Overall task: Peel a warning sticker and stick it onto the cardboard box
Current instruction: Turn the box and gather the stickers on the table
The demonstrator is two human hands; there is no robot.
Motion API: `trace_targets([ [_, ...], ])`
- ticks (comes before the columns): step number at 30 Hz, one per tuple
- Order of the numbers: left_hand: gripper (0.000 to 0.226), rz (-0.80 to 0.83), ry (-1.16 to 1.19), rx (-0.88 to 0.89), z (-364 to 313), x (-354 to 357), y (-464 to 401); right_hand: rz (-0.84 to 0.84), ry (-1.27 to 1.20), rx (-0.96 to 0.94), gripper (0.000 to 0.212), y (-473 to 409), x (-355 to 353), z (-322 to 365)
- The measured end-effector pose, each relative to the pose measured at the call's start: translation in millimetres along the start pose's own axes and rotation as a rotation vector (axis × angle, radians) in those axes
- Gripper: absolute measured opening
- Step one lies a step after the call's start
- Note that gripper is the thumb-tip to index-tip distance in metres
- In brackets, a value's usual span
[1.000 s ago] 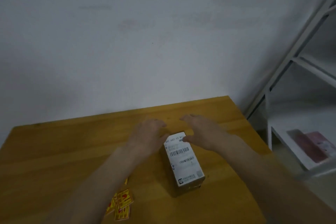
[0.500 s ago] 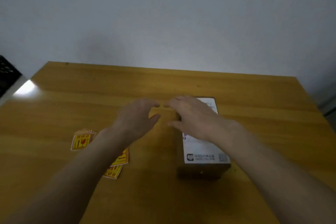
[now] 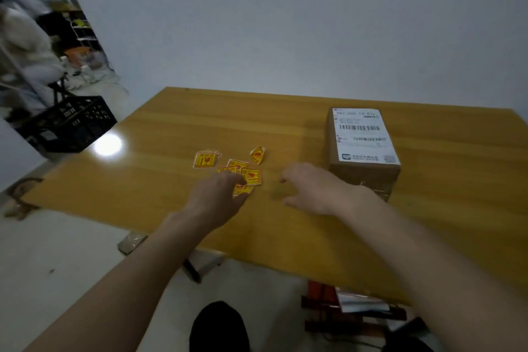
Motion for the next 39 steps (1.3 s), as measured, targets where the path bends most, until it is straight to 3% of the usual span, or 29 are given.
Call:
trace_targets([
  [6,0.036,0.136,0.014,-0.075,38.8,36.1,34.5,0.068,0.019,0.008,0.049,-6.5,47.9,32.3],
  [12,0.035,0.104,0.049,-0.052,57.5,39.5,39.7,0.01,0.054,-0.009,0.041,-39.8,68.8,59.1],
  [23,0.038,0.083,0.132,-0.068,51.9,37.2,37.9,0.06,0.079,0.026,0.06,-51.8,77.8,57.1],
  [27,0.039,0.116,0.552,-0.297,68.1,46.0,29.4,-0.024,0.032,-0.001,0.055,-40.2,67.0,56.1],
  [31,0.008,0.266,1.215,-0.483,47.7,66.7,36.9,-0.094,-0.004,-0.039,0.041,-22.3,63.3,60.2],
  [36,0.024,0.227,1.39,-0.609,30.7,82.6,43.6,-0.105,-0.022,-0.059,0.03,-4.1,69.2,64.8],
  [39,0.018,0.188,1.412,-0.679,32.4,85.9,45.7,-0.145,-0.062,-0.096,0.03,6.6,65.1,66.4],
])
Point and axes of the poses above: each hand's wrist, its own y-axis away from the middle knuckle, its own x-axis out of the palm, z = x × y, the point moved 10 cm from there along -y, towards the middle knuckle, and after that the axes turned 7 degrees about -x, right-handed, at the moved point
